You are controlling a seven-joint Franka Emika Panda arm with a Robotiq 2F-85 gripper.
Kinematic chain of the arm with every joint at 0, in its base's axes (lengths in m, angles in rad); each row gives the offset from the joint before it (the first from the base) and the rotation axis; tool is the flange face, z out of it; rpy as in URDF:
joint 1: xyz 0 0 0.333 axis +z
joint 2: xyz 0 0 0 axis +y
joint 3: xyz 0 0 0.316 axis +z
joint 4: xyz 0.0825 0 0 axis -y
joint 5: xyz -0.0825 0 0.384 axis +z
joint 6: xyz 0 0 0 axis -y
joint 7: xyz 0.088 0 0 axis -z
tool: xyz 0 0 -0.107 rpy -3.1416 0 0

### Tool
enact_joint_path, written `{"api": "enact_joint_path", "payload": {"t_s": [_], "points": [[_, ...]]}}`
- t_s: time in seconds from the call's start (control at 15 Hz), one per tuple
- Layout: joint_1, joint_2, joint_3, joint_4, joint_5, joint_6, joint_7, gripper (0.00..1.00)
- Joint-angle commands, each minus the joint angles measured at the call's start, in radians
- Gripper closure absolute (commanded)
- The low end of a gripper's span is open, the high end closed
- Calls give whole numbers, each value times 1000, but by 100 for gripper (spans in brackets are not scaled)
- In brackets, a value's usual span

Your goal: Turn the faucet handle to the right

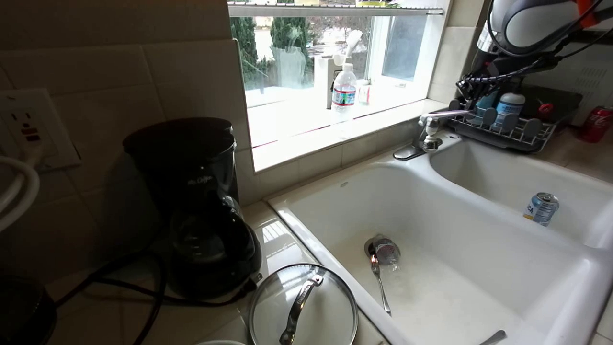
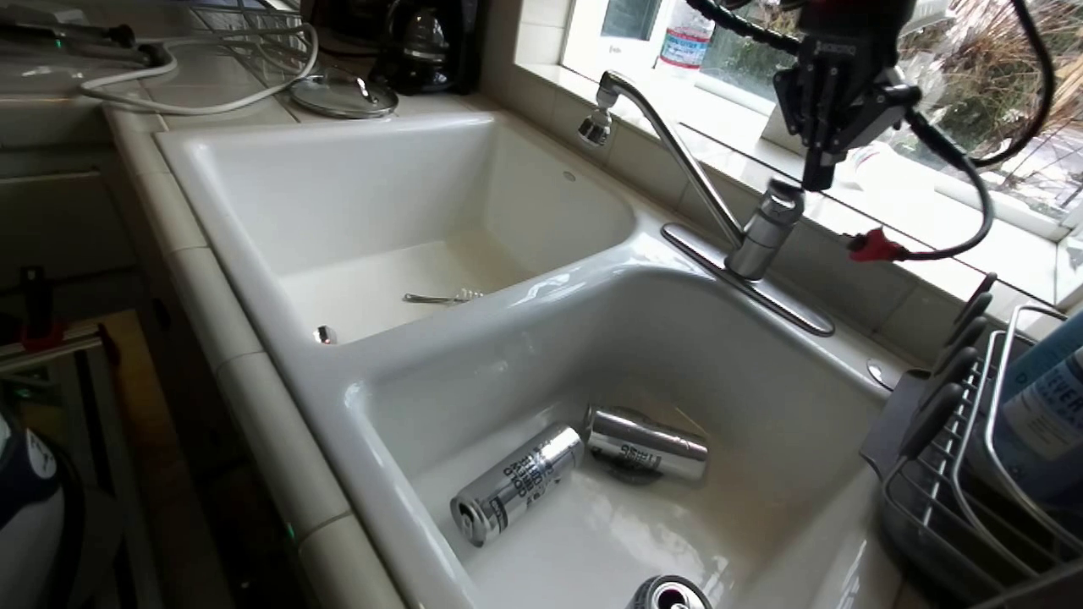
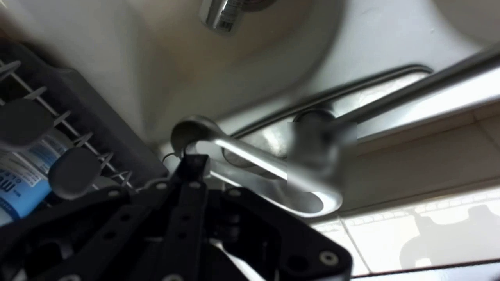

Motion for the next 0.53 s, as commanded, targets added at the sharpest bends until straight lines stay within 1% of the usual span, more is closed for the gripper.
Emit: {"api": "enact_joint_path", "payload": {"t_s": [0.0,0.2,0.33,0.47], "points": [[-68,-20,-63,-24,-144,14,1,100],[-103,-11,-94,-7,-175,26,-8,100],[-107,-28,-92,-8,-138,25,-16,100],[-91,-52,-71,-15,-91,-14,-44,100]]}}
